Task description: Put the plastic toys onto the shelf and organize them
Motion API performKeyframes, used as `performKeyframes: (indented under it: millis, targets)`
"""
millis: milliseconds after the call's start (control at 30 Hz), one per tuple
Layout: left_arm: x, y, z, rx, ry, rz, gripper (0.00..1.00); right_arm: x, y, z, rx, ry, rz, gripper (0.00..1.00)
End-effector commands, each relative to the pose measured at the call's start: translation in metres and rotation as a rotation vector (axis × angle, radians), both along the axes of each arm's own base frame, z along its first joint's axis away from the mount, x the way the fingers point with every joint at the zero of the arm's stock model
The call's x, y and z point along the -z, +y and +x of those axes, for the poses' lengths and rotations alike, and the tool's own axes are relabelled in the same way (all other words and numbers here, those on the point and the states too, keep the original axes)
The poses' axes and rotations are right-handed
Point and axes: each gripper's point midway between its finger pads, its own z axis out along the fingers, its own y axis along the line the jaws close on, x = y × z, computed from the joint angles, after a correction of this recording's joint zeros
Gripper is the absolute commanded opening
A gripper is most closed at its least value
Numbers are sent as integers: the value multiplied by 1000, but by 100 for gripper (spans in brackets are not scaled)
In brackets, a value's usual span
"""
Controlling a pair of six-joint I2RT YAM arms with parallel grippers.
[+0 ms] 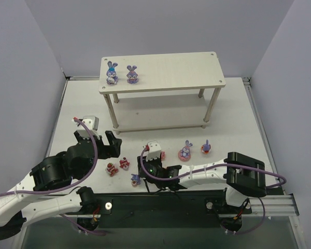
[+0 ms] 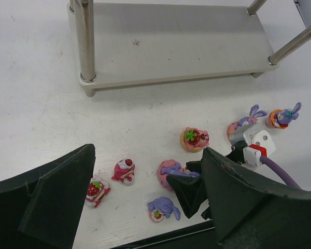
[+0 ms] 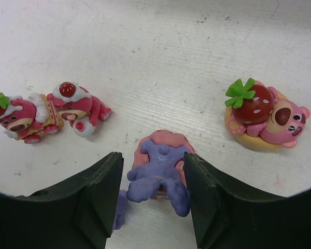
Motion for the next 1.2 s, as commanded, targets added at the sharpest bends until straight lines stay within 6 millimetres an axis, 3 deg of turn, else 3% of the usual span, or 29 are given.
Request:
performKeyframes:
  millis: [0, 133, 233, 267, 367, 500, 700, 767, 800, 1000, 1033, 1133, 1167]
  targets:
    - [-11, 0, 0, -2, -9, -34, 93, -11, 5, 8, 55, -18, 25, 50]
    - [-9, 2, 0, -6, -8, -28, 93, -5, 4, 8, 66, 0, 3, 47]
    - [-8, 1, 0, -7, -5, -22, 93, -10, 5, 9, 71, -5, 9, 31]
    - [-8, 1, 0, -7, -6, -24, 93, -11, 5, 10, 77, -9, 8, 20]
    - [-8, 1, 0, -7, -5, -22, 93, -18, 3, 13, 89, -18, 2, 0]
    - [-9, 3, 1, -14, -12, -13, 93, -42, 0, 19, 94, -59, -15, 0]
    - [-12, 5, 3, -28, -22, -13, 93, -113, -10, 34, 67, -129, -27, 0]
    - [-14, 6, 4, -36, -28, -16, 93, -143, -20, 43, 64, -137, -7, 0]
    - [-15, 6, 4, -39, -31, -18, 93, -169, -27, 46, 59, -148, 17, 0]
    - [-18, 8, 7, -58, -47, -36, 93, -251, -65, 62, -10, -192, 12, 0]
    - [-17, 8, 7, -59, -46, -38, 93, -277, -68, 65, -13, -225, 34, 0]
    - [-17, 8, 7, -63, -49, -48, 93, -307, -78, 74, -27, -296, -17, 0]
    - [-18, 7, 7, -62, -50, -49, 93, -329, -80, 76, -37, -336, -7, 0]
